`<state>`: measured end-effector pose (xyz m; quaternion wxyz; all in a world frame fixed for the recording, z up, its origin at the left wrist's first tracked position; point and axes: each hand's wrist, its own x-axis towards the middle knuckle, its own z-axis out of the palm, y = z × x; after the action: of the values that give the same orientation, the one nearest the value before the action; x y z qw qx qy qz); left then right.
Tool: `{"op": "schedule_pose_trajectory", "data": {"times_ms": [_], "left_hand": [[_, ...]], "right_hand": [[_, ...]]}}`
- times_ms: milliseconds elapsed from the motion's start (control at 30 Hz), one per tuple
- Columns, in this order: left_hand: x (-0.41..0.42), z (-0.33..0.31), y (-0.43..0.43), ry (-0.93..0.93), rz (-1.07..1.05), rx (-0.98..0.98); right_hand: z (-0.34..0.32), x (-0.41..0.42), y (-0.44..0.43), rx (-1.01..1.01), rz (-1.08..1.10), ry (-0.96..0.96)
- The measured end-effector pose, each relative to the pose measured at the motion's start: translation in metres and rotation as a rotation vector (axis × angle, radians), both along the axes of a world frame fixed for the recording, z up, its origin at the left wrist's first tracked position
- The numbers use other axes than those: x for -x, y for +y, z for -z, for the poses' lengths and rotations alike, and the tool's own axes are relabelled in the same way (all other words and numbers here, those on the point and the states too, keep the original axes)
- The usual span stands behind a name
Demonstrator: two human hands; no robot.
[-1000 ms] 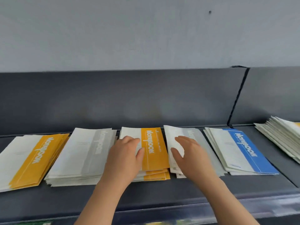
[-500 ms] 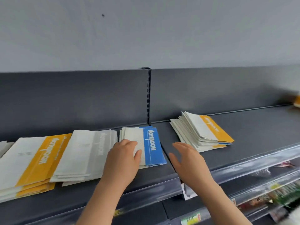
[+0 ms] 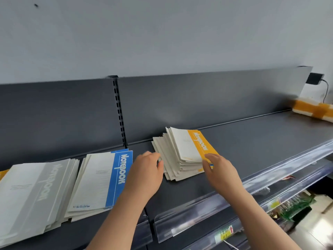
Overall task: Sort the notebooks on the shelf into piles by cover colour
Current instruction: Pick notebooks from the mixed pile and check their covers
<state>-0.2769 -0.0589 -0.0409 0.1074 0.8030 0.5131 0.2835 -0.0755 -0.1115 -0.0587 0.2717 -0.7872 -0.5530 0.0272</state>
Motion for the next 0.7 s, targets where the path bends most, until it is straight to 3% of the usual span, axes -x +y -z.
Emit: {"op": "schedule_pose_trajectory", "data": {"times_ms": [167, 367, 700], "left_hand": [[-0.039, -0.01, 0.034, 0.066, 0.043, 0.016], [-0.075, -0.007, 0.063, 0.099, 0.053, 0.095], [-0.08, 0.009, 0.068, -0.237, -0.124, 0.305]], "right_hand": [[0.006, -0.031, 0.026, 0.064, 0.044, 0.026], [0.006, -0.044, 0.044, 0.133, -0.072, -0.018], [0.017, -0.063, 0.047, 0.038, -0.35, 0.039]]}}
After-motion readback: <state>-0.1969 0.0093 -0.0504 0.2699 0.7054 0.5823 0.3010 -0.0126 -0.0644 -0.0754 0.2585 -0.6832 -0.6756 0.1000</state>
